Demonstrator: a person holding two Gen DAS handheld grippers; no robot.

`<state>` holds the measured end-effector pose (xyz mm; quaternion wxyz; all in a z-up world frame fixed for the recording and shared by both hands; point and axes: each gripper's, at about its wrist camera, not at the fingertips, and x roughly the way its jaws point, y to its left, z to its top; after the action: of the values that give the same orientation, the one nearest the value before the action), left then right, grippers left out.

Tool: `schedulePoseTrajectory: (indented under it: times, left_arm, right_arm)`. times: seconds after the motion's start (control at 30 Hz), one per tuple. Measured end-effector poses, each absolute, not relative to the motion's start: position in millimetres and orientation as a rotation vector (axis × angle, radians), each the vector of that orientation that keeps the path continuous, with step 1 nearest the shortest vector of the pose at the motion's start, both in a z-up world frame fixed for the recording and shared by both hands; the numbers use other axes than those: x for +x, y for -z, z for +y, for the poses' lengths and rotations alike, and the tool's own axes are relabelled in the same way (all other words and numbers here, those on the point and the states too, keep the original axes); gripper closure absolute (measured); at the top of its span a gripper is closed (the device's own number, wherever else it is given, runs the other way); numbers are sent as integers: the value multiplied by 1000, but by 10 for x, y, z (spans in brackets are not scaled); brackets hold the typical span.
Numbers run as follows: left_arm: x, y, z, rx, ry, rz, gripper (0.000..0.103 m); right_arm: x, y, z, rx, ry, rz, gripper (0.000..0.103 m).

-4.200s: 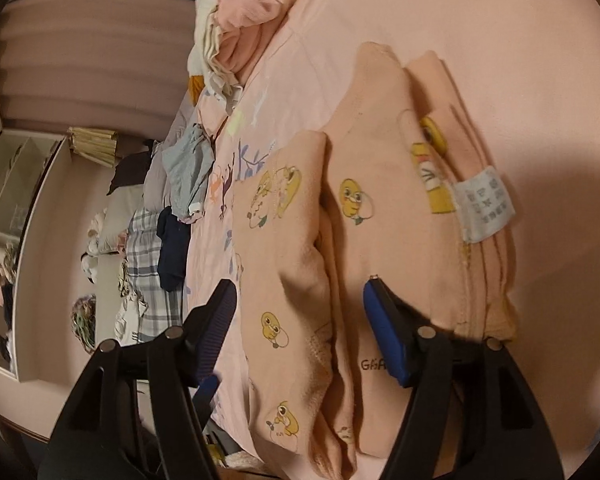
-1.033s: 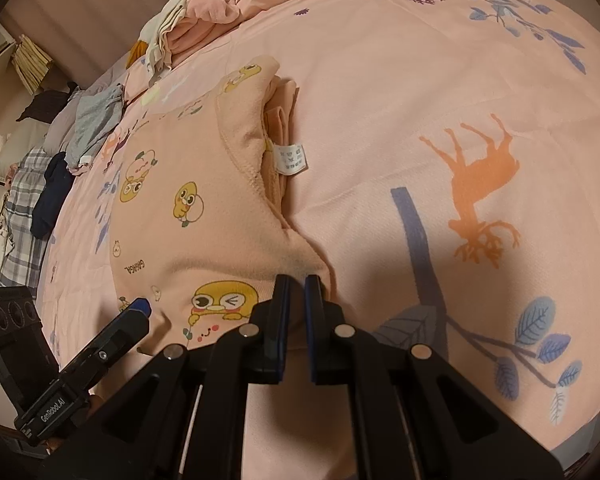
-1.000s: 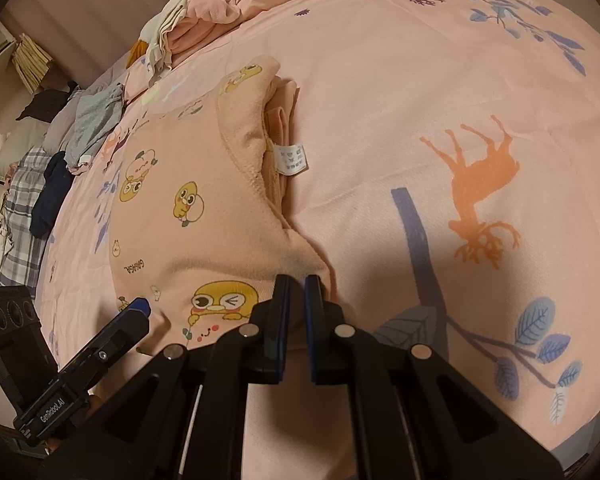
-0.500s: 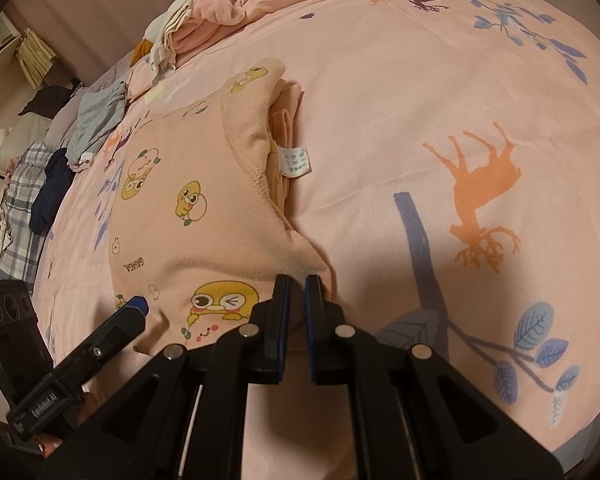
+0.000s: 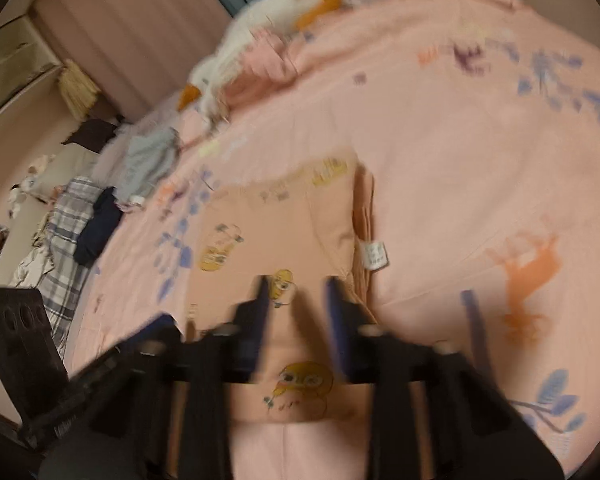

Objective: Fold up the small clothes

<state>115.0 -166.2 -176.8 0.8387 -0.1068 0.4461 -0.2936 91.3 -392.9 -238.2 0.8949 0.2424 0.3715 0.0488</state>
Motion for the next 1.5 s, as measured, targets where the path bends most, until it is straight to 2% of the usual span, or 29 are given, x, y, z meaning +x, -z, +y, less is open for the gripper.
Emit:
schedulePoseTrajectory:
  times: [0.1, 0.2, 0.6, 1.2, 1.3, 1.37, 1.43, 1.5]
  left_arm:
    - [1187, 1974, -1709, -193, 595, 961, 49]
    - [1173, 2000, -1659, -221, 599, 946, 49]
    - [970, 2047, -1840, -21, 562, 839, 49]
    - [977, 2058, -1799, -65, 582, 823, 49]
    - [1092, 1921, -1656, -200, 618, 883, 49]
    - [1176, 1749, -1553, -275, 656, 886, 49]
    - [1266, 1493, -1527, -224, 647, 819, 49]
    - [1428, 1337, -1704, -36, 553, 791, 49]
  right_arm:
    - [1022, 2506, -3871, 450, -29, 819, 100]
    - [1090, 2573, -3884, 424, 1, 852, 102]
    - [1013, 2629, -3852, 380, 35, 819, 100]
    - [1004, 2626, -3817, 356, 40, 813, 98]
    - [950, 2585, -3819, 380, 35, 789, 96]
    - [885, 2476, -3814, 390, -8, 767, 91]
    - [858, 2331, -3831, 388, -61, 730, 91]
    - [914, 2192, -3889, 409, -85, 684, 91]
